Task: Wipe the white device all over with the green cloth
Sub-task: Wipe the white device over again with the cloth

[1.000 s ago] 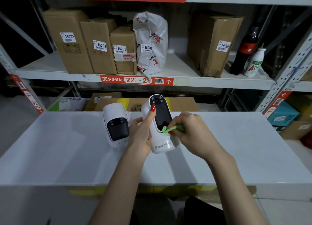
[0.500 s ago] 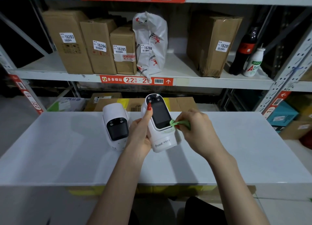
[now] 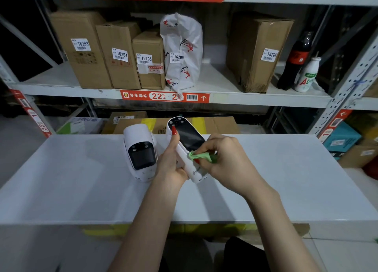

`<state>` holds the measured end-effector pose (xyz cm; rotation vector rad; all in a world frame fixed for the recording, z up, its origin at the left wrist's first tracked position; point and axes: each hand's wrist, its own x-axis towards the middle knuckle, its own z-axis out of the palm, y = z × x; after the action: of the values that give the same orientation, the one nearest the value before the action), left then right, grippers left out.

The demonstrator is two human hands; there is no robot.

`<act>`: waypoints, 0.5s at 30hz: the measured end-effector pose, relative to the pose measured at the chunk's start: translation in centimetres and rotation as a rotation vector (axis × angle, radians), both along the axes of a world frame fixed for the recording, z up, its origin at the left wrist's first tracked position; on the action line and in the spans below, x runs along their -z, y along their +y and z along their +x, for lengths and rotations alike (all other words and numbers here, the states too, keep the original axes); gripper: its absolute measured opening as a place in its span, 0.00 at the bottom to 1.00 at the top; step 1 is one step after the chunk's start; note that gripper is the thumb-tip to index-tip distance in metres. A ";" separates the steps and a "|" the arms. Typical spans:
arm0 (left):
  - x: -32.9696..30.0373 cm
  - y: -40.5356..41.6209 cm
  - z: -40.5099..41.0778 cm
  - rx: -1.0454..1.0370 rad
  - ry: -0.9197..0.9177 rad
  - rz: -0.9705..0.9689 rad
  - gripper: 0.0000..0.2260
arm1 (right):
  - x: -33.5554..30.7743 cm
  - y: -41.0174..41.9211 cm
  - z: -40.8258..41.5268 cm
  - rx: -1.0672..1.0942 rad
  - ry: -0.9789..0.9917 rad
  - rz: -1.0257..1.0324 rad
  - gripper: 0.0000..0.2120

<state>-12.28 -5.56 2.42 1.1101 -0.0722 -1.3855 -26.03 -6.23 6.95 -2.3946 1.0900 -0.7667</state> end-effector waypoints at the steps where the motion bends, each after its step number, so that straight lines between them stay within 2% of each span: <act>1: -0.2 0.1 -0.1 0.003 0.021 -0.002 0.33 | 0.0 0.1 0.2 -0.012 0.026 -0.024 0.08; 5: -0.3 0.5 -0.1 0.018 0.070 -0.017 0.23 | 0.0 0.9 1.0 -0.053 0.186 -0.111 0.06; 9: -0.6 0.6 -0.5 0.000 0.091 0.024 0.23 | 0.3 0.9 1.4 -0.092 0.262 -0.108 0.09; 11: -0.9 0.7 -0.7 -0.021 0.097 0.043 0.22 | 0.4 0.8 1.4 -0.093 0.260 -0.080 0.08; 15: -1.4 0.8 -0.9 -0.028 0.121 0.084 0.20 | 0.3 0.1 0.5 -0.014 0.120 -0.047 0.09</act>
<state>-13.19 -4.73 3.80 1.0898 0.0895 -1.4383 -25.50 -6.15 6.61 -2.5125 1.1121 -0.6585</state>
